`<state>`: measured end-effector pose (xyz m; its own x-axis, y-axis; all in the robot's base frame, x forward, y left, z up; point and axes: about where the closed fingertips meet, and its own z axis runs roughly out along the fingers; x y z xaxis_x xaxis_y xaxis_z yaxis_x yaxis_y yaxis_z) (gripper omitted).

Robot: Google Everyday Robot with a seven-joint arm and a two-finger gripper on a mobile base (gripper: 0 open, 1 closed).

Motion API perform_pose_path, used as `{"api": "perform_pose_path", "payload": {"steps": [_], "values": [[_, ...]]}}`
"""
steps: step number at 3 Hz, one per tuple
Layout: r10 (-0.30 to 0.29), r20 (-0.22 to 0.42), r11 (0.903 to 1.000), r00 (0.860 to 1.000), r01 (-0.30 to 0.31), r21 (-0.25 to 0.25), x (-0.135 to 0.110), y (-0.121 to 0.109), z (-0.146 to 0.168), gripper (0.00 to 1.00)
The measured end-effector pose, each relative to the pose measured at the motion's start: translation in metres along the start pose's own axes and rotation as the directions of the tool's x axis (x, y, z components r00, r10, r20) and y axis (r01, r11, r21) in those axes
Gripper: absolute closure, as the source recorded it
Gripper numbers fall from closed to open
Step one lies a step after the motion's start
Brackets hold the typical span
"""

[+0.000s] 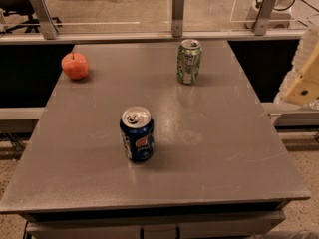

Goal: Knock pepsi can over

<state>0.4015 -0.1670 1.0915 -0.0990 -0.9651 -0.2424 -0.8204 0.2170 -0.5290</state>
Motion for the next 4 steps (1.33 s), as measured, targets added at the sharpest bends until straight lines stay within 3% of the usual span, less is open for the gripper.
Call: {"api": "perform_pose_path", "payload": {"steps": [2,3,4], "values": [[0.000,0.000,1.0000,1.000,0.000,0.000,0.000,0.000,0.000,0.00],[0.013,0.070,0.9995,0.997,-0.011,-0.029,-0.012,0.014,0.017,0.00],[0.037,0.209,0.9961,0.977,-0.019,-0.087,-0.033,0.037,0.057,0.00]]}}
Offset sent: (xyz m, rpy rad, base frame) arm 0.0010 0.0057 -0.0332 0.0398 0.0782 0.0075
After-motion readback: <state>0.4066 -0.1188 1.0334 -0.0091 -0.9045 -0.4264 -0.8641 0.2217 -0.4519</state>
